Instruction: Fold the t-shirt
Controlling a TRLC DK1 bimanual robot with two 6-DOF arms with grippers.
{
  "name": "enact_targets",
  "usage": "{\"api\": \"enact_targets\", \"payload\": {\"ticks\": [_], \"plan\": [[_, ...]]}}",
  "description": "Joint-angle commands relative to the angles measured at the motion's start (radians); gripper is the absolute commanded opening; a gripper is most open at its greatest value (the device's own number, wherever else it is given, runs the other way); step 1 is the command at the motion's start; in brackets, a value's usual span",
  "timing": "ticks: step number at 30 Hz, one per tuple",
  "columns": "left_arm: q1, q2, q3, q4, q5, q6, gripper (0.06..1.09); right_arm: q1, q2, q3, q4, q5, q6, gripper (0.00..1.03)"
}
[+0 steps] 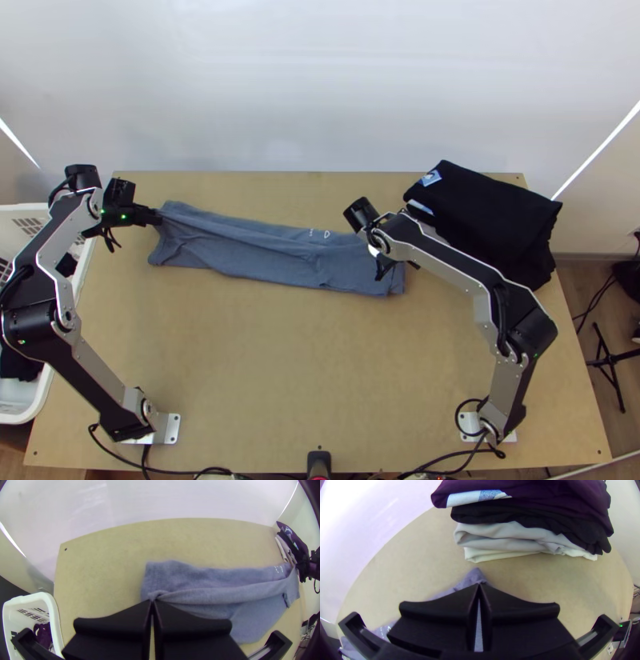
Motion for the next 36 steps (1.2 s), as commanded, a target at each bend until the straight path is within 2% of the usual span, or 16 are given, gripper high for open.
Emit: {"api": "enact_targets", "payload": {"ticks": [1,4,5,7,9,10,13,14,18,21,23,26,28,30,32,36], "plan": [[-0.002,-0.002,0.001,0.023,0.002,-0.03,0.13,-0.016,0.007,0.025,0.0,0.0,0.005,0.06],[-0.011,-0.008,0.018,0.02,-0.006,-0.064,0.65,-0.028,0.009,0.039,0.005,-0.014,-0.013,0.24],[-0.014,-0.019,0.013,0.051,-0.018,-0.091,0.74,-0.033,0.009,0.045,0.005,-0.022,-0.016,0.27],[-0.017,-0.042,0.001,0.123,-0.02,-0.171,1.06,-0.036,-0.006,0.048,0.005,-0.04,-0.021,0.44],[-0.019,-0.05,0.018,0.13,-0.018,-0.239,1.04,-0.036,-0.028,0.053,0.002,-0.08,-0.051,0.47],[-0.02,-0.051,0.026,0.13,-0.018,-0.275,1.04,-0.036,-0.043,0.048,-0.001,-0.118,-0.062,0.53],[-0.008,-0.036,0.067,0.135,-0.026,-0.38,1.04,-0.039,-0.106,0.039,-0.004,-0.217,-0.107,0.92],[0.004,-0.022,0.085,0.133,-0.03,-0.397,1.04,-0.044,-0.131,0.041,-0.012,-0.217,-0.123,1.0],[0.084,0.002,0.081,0.061,-0.072,-0.397,1.04,-0.062,-0.24,0.09,-0.011,-0.232,-0.315,1.0],[0.145,-0.022,0.056,0.0,-0.066,-0.409,1.04,-0.096,-0.275,0.194,-0.101,-0.247,-0.366,0.99],[0.162,-0.028,0.07,-0.094,-0.043,-0.406,1.04,-0.143,-0.276,0.245,-0.164,-0.388,-0.389,1.0],[0.194,-0.025,0.004,-0.068,0.134,-0.395,1.04,-0.211,-0.279,0.265,-0.198,-0.631,-0.45,0.99],[0.211,0.01,-0.031,-0.038,0.312,-0.387,1.04,-0.237,-0.276,0.275,-0.199,-0.666,-0.475,0.99],[0.211,0.053,-0.031,-0.052,0.349,-0.381,1.04,-0.245,-0.279,0.283,-0.211,-0.694,-0.485,0.99],[0.211,0.064,-0.042,-0.054,0.448,-0.349,1.04,-0.249,-0.296,0.289,-0.228,-0.709,-0.498,0.99],[0.202,0.094,-0.04,-0.069,0.566,-0.312,1.04,-0.257,-0.35,0.265,-0.233,-0.816,-0.524,0.99]]}}
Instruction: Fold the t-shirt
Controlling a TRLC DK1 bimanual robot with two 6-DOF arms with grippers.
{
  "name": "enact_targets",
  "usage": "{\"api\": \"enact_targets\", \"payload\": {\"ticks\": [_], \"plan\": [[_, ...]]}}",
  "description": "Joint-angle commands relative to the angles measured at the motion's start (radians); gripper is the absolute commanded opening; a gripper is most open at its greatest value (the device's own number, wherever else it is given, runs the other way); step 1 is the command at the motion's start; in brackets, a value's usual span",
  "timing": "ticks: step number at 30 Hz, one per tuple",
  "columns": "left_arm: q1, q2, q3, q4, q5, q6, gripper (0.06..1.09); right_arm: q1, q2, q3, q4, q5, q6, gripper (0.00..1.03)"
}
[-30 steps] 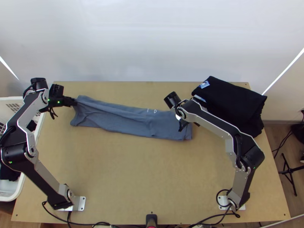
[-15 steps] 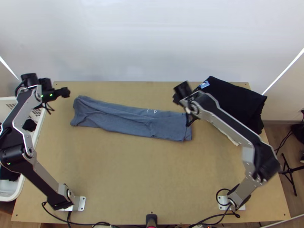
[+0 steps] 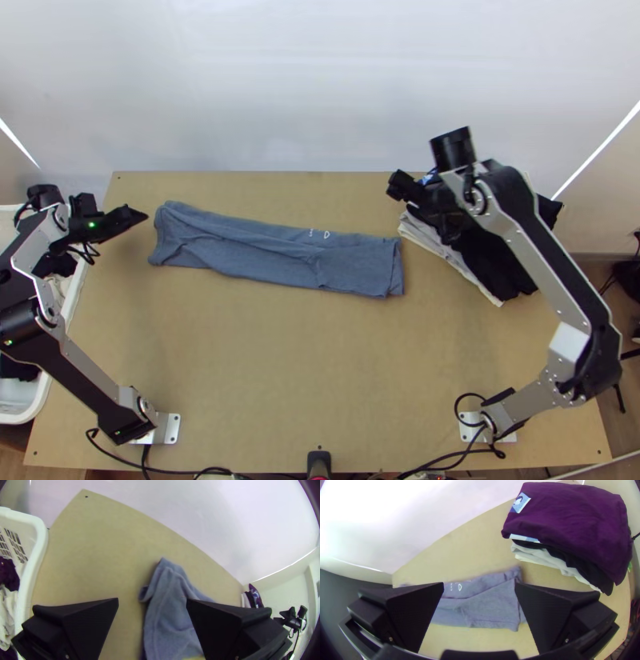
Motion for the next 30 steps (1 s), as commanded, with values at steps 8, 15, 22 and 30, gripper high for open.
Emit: {"api": "enact_targets", "payload": {"ticks": [8,15,22,30], "plan": [[-0.035,0.124,-0.029,0.043,0.198,0.122,1.04,-0.043,-0.103,-0.017,-0.028,-0.185,-0.122,0.96],[-0.057,0.135,-0.031,0.138,0.139,0.131,1.04,-0.056,-0.119,-0.038,-0.006,-0.185,-0.148,0.97],[-0.084,0.149,-0.032,0.161,0.099,0.161,1.04,-0.068,-0.124,-0.051,-0.003,-0.185,-0.159,0.97],[-0.165,0.131,-0.046,0.113,0.096,0.15,1.04,-0.091,-0.129,-0.068,0.024,-0.185,-0.173,0.97]]}}
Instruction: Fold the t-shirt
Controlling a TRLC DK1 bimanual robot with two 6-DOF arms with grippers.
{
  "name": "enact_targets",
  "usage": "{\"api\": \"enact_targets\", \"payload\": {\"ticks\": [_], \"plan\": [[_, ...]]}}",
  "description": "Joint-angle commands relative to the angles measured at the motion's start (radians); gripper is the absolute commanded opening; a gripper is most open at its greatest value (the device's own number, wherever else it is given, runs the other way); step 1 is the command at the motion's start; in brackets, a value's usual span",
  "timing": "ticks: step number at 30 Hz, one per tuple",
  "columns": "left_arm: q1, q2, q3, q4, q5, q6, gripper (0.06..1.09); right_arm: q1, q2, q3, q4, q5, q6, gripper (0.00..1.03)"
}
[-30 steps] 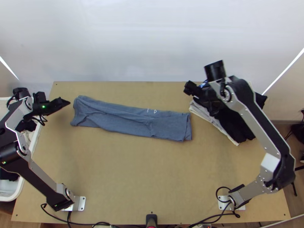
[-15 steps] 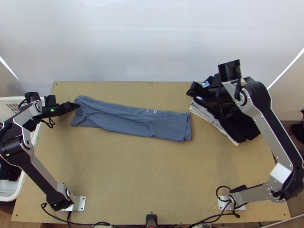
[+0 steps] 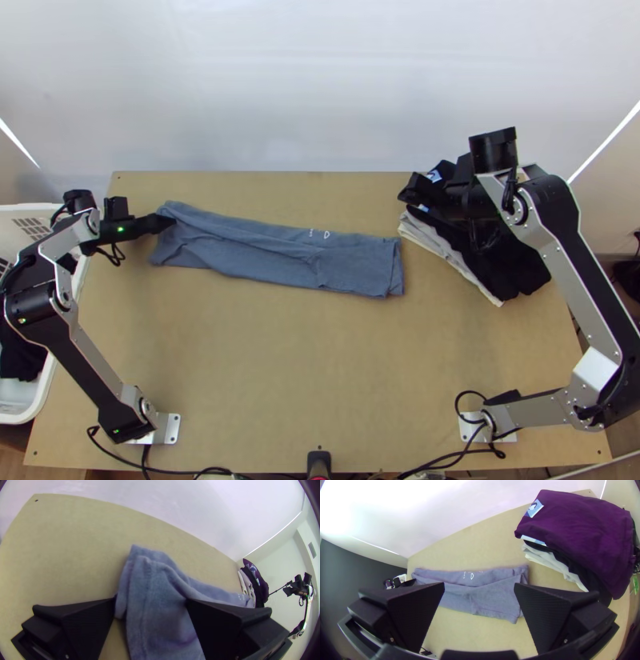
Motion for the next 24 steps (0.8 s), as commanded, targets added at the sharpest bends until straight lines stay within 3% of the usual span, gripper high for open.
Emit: {"api": "enact_targets", "payload": {"ticks": [1,9,10,13,14,15,18,24], "plan": [[-0.084,-0.016,-0.021,-0.056,-0.01,0.001,1.04,-0.021,-0.004,-0.014,0.026,0.001,-0.009,0.97],[-0.176,-0.045,-0.043,-0.07,-0.013,-0.025,1.03,-0.044,-0.02,-0.018,0.041,0.001,-0.009,0.97],[-0.177,-0.045,-0.041,-0.065,-0.014,-0.025,0.99,-0.051,-0.023,-0.023,0.041,0.001,-0.009,0.97],[-0.159,-0.063,-0.043,-0.045,-0.04,-0.029,0.74,-0.064,-0.038,-0.037,0.041,0.001,-0.012,0.97],[-0.144,-0.076,-0.044,-0.042,-0.042,-0.032,0.54,-0.069,-0.044,-0.04,0.041,0.001,-0.014,0.97],[-0.125,-0.094,-0.054,-0.012,-0.05,-0.055,0.07,-0.074,-0.049,-0.046,0.041,0.001,-0.014,0.97],[-0.056,-0.159,-0.107,0.091,-0.073,-0.134,0.09,-0.087,-0.067,-0.063,0.042,-0.001,-0.017,0.97],[0.06,-0.223,-0.052,-0.001,-0.145,-0.13,0.09,-0.106,-0.096,-0.1,0.053,-0.002,-0.032,0.97]]}}
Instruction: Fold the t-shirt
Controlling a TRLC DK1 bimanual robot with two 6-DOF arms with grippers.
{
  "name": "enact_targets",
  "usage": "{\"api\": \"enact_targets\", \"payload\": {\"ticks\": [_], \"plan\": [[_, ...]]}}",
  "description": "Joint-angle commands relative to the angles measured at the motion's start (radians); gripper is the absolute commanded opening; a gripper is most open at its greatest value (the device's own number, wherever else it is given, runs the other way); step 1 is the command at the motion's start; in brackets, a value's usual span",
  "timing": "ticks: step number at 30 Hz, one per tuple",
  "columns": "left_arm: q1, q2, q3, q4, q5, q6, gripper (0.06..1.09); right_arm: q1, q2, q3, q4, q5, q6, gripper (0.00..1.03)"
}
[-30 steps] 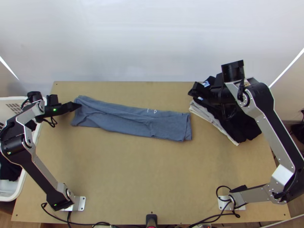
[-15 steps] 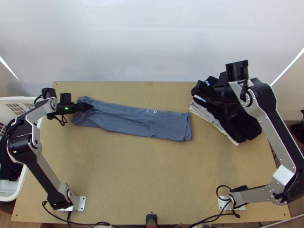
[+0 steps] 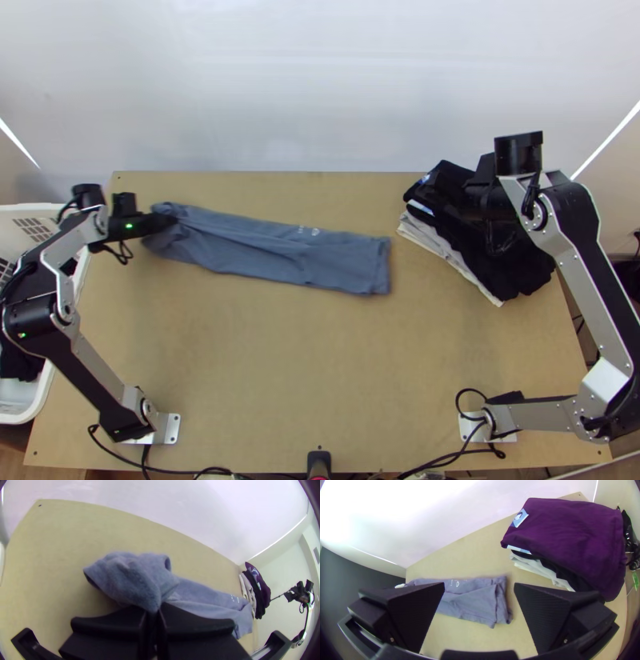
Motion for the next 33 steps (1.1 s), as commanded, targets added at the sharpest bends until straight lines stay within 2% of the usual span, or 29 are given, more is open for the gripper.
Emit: {"api": "enact_targets", "payload": {"ticks": [1,5,8,12,17,25,33], "plan": [[0.12,-0.104,0.036,-0.062,-0.086,-0.021,0.09,-0.028,-0.037,-0.041,0.016,-0.002,-0.015,0.97],[0.169,-0.218,0.045,-0.157,-0.095,0.019,0.09,-0.053,-0.05,-0.061,0.03,-0.011,-0.021,0.97],[0.209,-0.264,0.06,-0.19,-0.139,0.068,0.09,-0.06,-0.064,-0.068,0.032,-0.011,-0.023,0.97],[0.192,-0.279,0.165,-0.367,-0.146,0.08,0.09,-0.068,-0.083,-0.08,0.032,-0.013,-0.031,0.97],[0.002,-0.345,0.214,-0.473,-0.204,0.033,0.09,-0.085,-0.106,-0.099,0.033,-0.02,-0.034,0.97],[-0.352,-0.359,0.272,-0.489,-0.319,-0.067,0.09,-0.109,-0.162,-0.11,0.036,-0.027,-0.044,0.97],[-0.561,-0.271,0.364,-0.495,-0.393,-0.124,0.09,-0.211,-0.23,-0.122,0.036,-0.079,-0.063,0.97]]}}
